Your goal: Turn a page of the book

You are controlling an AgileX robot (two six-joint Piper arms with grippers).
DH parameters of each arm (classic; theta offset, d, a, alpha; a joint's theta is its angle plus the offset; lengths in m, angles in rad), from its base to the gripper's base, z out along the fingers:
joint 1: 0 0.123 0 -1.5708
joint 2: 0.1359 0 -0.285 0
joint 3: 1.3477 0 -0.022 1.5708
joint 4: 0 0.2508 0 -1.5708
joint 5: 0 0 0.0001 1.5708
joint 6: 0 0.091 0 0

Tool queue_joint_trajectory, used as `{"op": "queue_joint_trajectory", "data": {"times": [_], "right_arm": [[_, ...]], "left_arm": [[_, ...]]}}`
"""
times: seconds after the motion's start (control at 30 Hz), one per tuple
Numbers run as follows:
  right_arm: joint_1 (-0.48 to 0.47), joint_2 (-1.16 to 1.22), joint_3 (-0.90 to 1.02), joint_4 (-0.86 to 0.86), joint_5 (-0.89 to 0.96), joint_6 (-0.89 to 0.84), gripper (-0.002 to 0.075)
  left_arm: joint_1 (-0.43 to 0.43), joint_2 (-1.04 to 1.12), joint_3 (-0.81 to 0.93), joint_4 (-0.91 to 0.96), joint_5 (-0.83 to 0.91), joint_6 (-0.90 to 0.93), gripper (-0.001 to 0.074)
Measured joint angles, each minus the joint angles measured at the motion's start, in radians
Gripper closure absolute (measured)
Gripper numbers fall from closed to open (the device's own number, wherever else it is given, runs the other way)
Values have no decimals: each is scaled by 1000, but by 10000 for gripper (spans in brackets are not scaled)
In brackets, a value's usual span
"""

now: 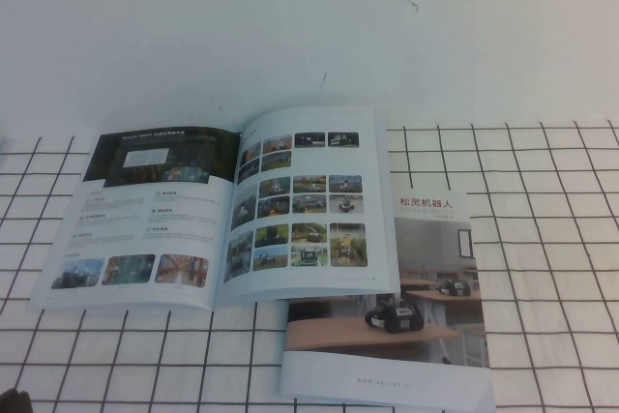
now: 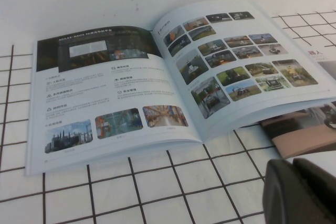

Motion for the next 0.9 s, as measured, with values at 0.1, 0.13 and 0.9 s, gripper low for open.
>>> {"op": "queue_joint_trajectory", "data": {"times": [0.1, 0.13, 0.9], "right_arm": [[0, 0, 0, 0, 0, 0, 725], [0, 0, 0, 0, 0, 0, 725], [0, 0, 0, 0, 1, 0, 725]], "left_arm": [[0, 0, 0, 0, 0, 0, 737], [0, 0, 2, 0, -2, 0, 737], [208, -105, 288, 270, -221, -339, 737]]}}
